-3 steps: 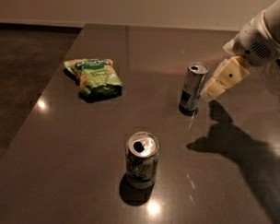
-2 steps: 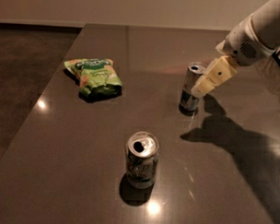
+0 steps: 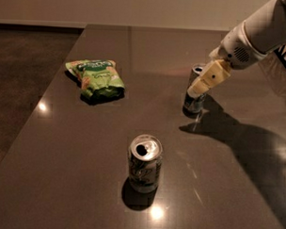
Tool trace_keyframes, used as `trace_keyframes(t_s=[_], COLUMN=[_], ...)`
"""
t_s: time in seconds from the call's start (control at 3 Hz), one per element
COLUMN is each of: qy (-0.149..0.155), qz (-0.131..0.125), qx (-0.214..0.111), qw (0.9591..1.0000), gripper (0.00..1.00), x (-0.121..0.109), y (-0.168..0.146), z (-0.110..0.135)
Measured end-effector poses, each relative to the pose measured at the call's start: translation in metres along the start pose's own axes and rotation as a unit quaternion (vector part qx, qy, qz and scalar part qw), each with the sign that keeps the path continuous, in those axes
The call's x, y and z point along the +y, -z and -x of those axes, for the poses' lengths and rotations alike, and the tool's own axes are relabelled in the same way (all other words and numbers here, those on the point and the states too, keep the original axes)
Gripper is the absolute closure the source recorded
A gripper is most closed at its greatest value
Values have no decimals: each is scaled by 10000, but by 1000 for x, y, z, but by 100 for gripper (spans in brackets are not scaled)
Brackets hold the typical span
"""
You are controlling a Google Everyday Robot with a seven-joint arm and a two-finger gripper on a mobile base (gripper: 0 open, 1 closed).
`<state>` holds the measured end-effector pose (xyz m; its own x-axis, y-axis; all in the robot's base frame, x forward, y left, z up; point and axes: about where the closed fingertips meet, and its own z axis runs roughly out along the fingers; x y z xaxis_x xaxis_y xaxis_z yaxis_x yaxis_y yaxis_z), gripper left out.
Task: Move redbull can near 7up can
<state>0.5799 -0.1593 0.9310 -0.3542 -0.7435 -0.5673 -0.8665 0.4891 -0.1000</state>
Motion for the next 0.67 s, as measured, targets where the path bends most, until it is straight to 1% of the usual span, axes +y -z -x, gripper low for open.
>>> trace_keyframes(t_s=[0.67], qy=[162], qz=[276], qx=[-159], qw=[9994], gripper=[62], x=[17], y=[0], z=[7])
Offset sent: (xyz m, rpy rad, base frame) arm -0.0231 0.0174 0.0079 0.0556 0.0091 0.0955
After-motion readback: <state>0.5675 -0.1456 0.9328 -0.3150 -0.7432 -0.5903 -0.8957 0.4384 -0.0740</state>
